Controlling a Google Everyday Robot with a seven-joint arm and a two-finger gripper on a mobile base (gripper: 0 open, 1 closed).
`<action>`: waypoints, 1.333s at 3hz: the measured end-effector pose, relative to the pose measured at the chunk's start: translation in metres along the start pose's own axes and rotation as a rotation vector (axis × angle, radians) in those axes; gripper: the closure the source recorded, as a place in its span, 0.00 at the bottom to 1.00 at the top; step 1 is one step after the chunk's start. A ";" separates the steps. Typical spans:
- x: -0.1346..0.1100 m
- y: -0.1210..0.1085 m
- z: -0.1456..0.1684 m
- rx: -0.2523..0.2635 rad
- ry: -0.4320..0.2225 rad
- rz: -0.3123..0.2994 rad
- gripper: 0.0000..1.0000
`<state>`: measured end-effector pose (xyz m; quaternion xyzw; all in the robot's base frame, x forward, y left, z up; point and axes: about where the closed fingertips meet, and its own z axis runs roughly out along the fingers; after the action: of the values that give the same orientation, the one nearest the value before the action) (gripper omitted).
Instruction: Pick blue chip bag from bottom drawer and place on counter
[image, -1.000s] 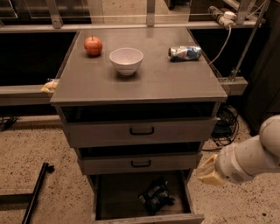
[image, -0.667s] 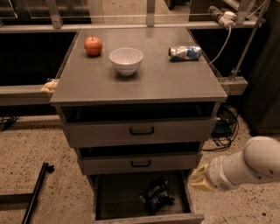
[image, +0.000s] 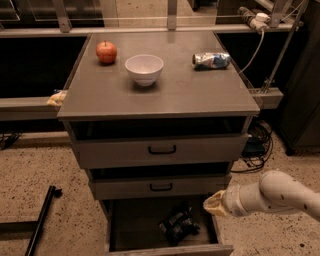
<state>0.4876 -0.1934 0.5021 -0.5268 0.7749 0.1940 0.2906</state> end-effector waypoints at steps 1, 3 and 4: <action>0.010 0.007 0.016 -0.026 -0.008 0.023 1.00; 0.030 0.014 0.071 -0.029 -0.054 -0.074 1.00; 0.039 0.016 0.138 -0.091 -0.100 -0.168 1.00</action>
Offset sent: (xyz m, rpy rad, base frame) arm -0.0127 0.0006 -0.0495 0.0490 0.0059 -0.0097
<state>0.4960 -0.1315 0.3723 -0.5922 0.7028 0.2299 0.3201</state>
